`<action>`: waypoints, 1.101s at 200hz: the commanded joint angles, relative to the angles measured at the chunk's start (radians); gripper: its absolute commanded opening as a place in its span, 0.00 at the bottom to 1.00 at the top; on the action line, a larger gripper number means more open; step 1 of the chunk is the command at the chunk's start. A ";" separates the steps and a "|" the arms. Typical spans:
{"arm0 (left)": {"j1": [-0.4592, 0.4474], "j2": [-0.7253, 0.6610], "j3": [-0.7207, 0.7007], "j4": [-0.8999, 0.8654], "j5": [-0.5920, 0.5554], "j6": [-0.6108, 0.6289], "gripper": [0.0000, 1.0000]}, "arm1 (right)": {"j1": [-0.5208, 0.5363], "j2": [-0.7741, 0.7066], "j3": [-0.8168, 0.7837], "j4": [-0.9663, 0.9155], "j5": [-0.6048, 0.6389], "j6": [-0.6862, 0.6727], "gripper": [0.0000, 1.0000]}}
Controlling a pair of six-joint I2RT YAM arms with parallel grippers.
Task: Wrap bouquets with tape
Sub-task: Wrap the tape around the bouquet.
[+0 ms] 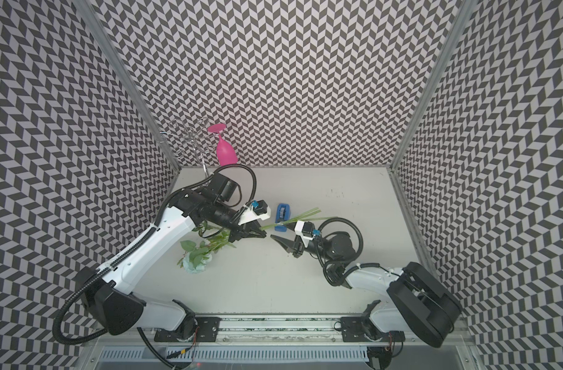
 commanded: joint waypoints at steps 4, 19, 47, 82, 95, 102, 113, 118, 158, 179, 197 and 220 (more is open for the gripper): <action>0.019 0.005 -0.006 0.031 -0.055 -0.027 0.00 | 0.003 -0.007 0.026 0.140 -0.073 0.078 0.46; 0.023 0.007 -0.007 0.050 -0.069 -0.040 0.00 | 0.003 -0.019 0.020 0.120 -0.086 0.103 0.46; 0.023 0.020 -0.014 0.071 -0.112 -0.062 0.00 | 0.004 -0.041 0.018 0.092 -0.124 0.148 0.45; 0.023 0.027 -0.017 0.075 -0.111 -0.061 0.00 | 0.004 -0.051 0.051 0.056 -0.165 0.165 0.45; 0.024 0.020 -0.018 0.080 -0.117 -0.064 0.00 | 0.004 -0.049 0.067 0.037 -0.179 0.172 0.44; 0.026 0.016 -0.018 0.080 -0.116 -0.063 0.00 | 0.004 -0.047 0.071 0.037 -0.186 0.177 0.44; 0.026 0.010 -0.024 0.087 -0.121 -0.067 0.00 | 0.004 -0.041 0.080 0.025 -0.190 0.193 0.44; 0.026 0.008 -0.024 0.088 -0.124 -0.067 0.00 | 0.004 -0.038 0.086 0.016 -0.202 0.196 0.44; 0.023 -0.025 -0.064 0.159 -0.222 -0.079 0.00 | 0.002 -0.026 0.073 0.046 -0.187 0.287 0.44; 0.021 -0.037 -0.131 0.249 -0.381 -0.119 0.00 | 0.002 -0.068 0.059 -0.012 -0.177 0.331 0.44; 0.018 -0.036 -0.185 0.327 -0.486 -0.143 0.00 | 0.002 -0.144 0.019 -0.114 -0.146 0.330 0.45; 0.013 -0.002 -0.231 0.404 -0.582 -0.175 0.00 | 0.002 -0.265 0.009 -0.398 -0.132 0.306 0.48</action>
